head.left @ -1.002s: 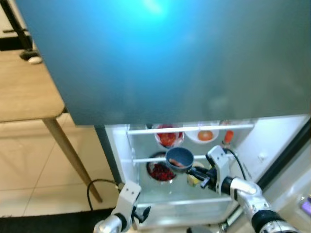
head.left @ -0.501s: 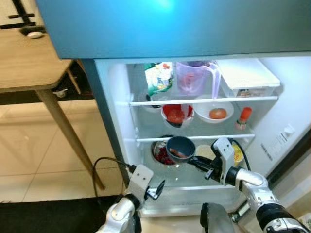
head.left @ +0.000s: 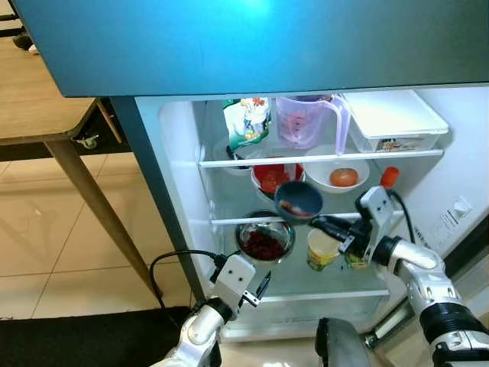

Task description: Restocking fridge

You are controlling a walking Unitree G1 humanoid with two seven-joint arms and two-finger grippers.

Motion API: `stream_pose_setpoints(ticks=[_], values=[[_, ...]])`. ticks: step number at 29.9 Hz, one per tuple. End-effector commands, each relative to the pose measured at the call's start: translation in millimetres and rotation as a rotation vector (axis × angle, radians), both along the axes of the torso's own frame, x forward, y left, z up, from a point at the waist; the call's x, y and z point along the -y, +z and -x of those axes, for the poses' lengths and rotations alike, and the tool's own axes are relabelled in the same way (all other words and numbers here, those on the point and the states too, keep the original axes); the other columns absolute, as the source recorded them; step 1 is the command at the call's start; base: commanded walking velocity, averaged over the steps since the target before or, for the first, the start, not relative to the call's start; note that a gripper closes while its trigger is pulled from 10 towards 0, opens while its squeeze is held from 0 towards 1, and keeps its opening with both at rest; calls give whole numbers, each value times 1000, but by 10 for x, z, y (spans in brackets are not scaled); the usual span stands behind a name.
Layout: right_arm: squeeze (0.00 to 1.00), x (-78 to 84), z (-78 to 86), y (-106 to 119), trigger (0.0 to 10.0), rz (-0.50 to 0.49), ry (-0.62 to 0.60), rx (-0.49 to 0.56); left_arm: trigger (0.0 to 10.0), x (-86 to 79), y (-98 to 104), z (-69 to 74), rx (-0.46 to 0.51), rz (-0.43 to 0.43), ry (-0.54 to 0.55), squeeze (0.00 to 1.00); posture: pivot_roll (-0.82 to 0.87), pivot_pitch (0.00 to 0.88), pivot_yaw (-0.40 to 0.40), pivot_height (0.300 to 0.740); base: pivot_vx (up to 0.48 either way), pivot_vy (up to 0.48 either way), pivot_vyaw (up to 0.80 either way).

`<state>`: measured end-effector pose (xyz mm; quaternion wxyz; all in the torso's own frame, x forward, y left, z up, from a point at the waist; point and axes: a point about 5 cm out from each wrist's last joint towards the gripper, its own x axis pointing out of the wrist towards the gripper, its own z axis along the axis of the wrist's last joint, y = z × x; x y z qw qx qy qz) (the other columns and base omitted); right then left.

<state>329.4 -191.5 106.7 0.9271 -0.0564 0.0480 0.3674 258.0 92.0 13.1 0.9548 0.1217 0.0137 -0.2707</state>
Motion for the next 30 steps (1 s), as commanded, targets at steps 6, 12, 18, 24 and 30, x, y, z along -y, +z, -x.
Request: stream_pose_setpoints(ticks=[6, 12, 18, 24, 30], values=[[0, 25, -35, -87, 10000, 116, -77, -37, 10000, 3, 6, 5, 29, -37, -6, 0, -67, 0, 9, 555, 0, 0, 0], [0, 101, -90, -128, 10000, 180, -180, -64, 10000, 4, 3, 8, 36, -49, -7, 0, -67, 0, 9, 555, 0, 0, 0], [0, 211, -210, -54, 10000, 177, -360, -44, 10000, -17, -22, 18, 23, -55, 2, 0, -66, 0, 8, 555, 0, 0, 0], [0, 215, -282, 2, 10000, 152, -421, -43, 10000, -20, -25, 12, 25, -67, 2, 0, -66, 0, 8, 555, 0, 0, 0], [0, 133, -351, 16, 10000, 153, -460, -51, 10000, -9, -8, -14, 32, -72, 1, 0, -66, 0, 8, 555, 0, 0, 0]])
